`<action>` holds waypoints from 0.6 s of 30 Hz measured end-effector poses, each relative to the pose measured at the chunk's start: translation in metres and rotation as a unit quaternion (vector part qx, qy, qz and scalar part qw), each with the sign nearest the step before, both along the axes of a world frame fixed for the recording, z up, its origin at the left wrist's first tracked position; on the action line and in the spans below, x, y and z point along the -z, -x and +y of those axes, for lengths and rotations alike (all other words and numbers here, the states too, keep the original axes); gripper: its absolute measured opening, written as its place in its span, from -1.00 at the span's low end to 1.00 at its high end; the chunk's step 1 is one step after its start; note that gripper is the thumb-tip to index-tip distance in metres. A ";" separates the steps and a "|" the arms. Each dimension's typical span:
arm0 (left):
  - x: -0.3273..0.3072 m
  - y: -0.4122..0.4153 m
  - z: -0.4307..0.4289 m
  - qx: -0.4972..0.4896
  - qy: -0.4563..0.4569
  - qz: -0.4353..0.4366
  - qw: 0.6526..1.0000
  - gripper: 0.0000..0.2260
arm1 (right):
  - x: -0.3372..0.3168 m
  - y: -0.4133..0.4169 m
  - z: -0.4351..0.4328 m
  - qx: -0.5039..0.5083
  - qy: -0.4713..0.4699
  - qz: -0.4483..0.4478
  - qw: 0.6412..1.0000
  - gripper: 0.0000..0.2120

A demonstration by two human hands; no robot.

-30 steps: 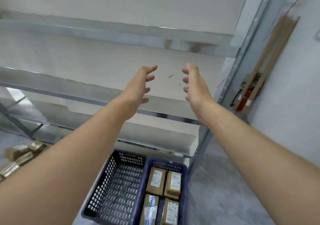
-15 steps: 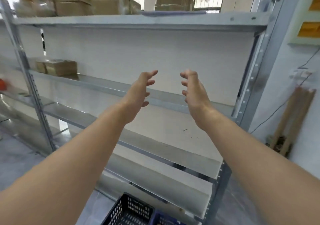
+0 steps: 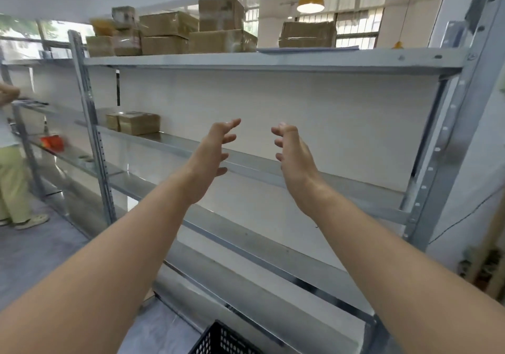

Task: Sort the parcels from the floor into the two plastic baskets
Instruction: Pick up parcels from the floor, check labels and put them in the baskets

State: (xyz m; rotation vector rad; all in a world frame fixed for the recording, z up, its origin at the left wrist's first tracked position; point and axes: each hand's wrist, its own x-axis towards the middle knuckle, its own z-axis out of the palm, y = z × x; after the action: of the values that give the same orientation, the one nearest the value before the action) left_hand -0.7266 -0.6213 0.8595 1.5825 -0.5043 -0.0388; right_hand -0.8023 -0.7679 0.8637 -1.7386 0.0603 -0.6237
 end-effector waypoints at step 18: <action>0.056 -0.046 0.231 -0.148 -0.002 0.050 0.988 -0.37 | 0.055 -0.098 0.229 -0.149 -0.008 0.050 0.988 -0.36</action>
State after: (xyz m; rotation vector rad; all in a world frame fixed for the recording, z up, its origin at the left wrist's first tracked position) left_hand -0.6808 -0.3902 0.8037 1.6357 -0.1886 0.1057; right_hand -0.7039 -0.5384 0.8087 -1.7191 -0.1222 -0.3164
